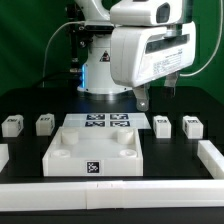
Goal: Assemble one leg
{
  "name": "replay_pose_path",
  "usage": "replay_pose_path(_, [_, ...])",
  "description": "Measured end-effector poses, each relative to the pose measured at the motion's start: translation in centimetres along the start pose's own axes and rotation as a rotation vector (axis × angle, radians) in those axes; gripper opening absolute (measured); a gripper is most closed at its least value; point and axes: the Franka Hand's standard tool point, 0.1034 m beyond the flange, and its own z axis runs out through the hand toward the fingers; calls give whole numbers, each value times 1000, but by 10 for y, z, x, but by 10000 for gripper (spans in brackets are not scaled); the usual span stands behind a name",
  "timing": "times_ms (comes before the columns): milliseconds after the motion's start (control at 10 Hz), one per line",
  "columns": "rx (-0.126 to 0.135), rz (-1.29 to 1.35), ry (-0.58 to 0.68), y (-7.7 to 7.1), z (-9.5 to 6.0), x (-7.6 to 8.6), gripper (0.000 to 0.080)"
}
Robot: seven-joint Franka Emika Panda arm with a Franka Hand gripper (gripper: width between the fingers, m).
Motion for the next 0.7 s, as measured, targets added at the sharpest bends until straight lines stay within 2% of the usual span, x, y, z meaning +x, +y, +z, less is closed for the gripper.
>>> replay_pose_path(700, [0,0,0,0,0,0,650])
